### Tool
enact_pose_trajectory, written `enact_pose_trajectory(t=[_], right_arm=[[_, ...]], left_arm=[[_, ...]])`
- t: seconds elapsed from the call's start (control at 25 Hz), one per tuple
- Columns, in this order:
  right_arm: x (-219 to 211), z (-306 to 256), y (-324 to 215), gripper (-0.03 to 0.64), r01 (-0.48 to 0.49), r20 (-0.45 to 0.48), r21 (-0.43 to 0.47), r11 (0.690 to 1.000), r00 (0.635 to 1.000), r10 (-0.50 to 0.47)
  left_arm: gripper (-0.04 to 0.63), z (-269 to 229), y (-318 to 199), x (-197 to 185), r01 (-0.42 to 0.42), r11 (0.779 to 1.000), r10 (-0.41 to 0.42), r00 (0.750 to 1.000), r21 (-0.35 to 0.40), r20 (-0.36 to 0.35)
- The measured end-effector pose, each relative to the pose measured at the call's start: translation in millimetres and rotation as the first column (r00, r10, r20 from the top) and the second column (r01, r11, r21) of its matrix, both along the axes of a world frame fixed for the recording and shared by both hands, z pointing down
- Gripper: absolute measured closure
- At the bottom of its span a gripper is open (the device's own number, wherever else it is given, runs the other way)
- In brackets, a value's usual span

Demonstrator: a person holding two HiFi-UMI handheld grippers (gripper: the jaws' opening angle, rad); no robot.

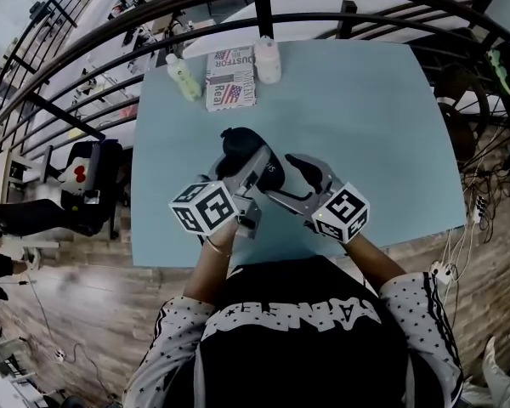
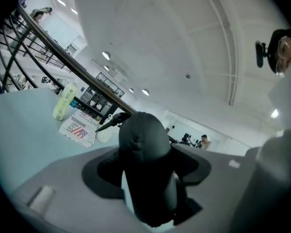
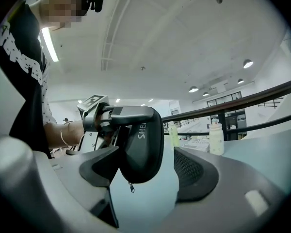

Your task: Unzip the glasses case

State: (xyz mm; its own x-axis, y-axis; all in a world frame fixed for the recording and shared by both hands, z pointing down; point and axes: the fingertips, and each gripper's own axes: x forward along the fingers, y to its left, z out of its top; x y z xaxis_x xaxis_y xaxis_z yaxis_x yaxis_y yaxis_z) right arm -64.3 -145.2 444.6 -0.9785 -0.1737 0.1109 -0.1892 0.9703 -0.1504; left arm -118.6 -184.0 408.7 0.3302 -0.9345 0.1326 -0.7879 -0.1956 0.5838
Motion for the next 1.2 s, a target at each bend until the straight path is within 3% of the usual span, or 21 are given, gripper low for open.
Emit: enact_pose_trajectory(t=[0.16, 0.4, 1.0, 1.2], right_arm=[[12, 0, -8, 0.285, -0.077, 0.0, -0.028, 0.997, 0.997, 0.077], [10, 3, 2, 0.397, -0.091, 0.0, -0.067, 0.994, 0.996, 0.091], [-9, 15, 4, 0.522, -0.165, -0.038, -0.077, 0.983, 0.986, 0.163], [-7, 17, -1, 0.599, -0.194, -0.051, -0.069, 0.979, 0.98, 0.191]], left_arm=[[0.595, -14, -5, -16, 0.027, 0.999, -0.027, 1.0, 0.032, -0.003], [0.595, -33, -13, -28, 0.041, 0.996, -0.04, 0.999, 0.075, -0.014], [0.595, -48, -16, -22, -0.033, 0.99, 0.041, 0.997, 0.134, -0.059], [0.595, -46, -20, -15, -0.075, 0.988, 0.084, 0.995, 0.134, -0.059]])
